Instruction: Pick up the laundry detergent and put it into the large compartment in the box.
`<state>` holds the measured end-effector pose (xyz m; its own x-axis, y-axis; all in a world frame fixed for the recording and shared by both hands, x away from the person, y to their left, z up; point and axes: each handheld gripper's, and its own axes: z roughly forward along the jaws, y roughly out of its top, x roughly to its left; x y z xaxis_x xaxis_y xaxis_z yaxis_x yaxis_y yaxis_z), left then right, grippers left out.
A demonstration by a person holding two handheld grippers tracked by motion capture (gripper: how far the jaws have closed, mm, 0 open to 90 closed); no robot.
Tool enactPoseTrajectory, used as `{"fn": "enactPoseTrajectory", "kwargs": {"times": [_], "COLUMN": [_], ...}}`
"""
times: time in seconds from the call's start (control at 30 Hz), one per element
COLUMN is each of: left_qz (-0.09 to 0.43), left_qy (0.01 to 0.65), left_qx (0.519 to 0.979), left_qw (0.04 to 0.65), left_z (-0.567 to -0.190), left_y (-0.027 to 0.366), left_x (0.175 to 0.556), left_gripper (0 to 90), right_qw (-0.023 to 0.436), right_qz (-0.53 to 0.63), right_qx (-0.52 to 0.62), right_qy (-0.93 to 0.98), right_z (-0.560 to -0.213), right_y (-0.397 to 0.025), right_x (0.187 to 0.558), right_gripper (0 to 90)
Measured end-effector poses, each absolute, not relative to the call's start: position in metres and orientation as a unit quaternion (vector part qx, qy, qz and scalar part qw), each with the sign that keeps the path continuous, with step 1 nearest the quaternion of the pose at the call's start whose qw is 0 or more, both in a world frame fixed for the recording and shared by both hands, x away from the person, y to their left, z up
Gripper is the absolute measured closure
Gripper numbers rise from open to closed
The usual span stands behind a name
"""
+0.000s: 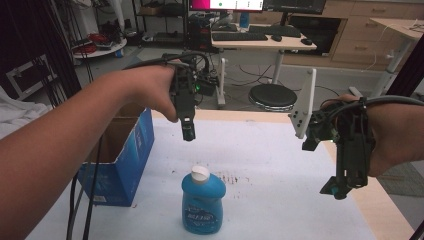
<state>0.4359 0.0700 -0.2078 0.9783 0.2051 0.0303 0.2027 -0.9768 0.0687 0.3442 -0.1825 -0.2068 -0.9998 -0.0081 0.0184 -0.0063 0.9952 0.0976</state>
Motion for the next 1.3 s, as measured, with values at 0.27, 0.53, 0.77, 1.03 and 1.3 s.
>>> {"fn": "enactPoseTrajectory", "kwargs": {"times": [0.27, 0.53, 0.77, 1.03, 1.3], "left_qz": [0.017, 0.002, -0.002, -0.01, -0.011], "left_qy": [0.086, 0.067, 0.065, 0.048, 0.026], "left_qx": [0.995, 0.996, 0.996, 0.995, 0.996], "left_qw": [0.041, 0.053, 0.067, 0.084, 0.084], "left_z": [-0.196, -0.2, -0.208, -0.214, -0.219], "left_y": [0.078, 0.084, 0.09, 0.089, 0.079], "left_x": [0.415, 0.394, 0.385, 0.37, 0.357], "left_gripper": [1.8, 1.8, 1.8, 1.8, 1.8], "right_qw": [0.013, 0.014, 0.014, 0.011, 0.005], "right_qz": [-0.044, -0.041, -0.038, -0.036, -0.032], "right_qx": [0.002, -0.006, -0.015, -0.021, -0.019], "right_qy": [-0.999, -0.999, -0.999, -0.999, -0.999], "right_z": [-0.209, -0.214, -0.218, -0.218, -0.219], "right_y": [-0.182, -0.184, -0.189, -0.192, -0.188], "right_x": [0.339, 0.337, 0.337, 0.337, 0.336], "right_gripper": [0.6, 0.6, 0.6, 0.6, 0.6]}}
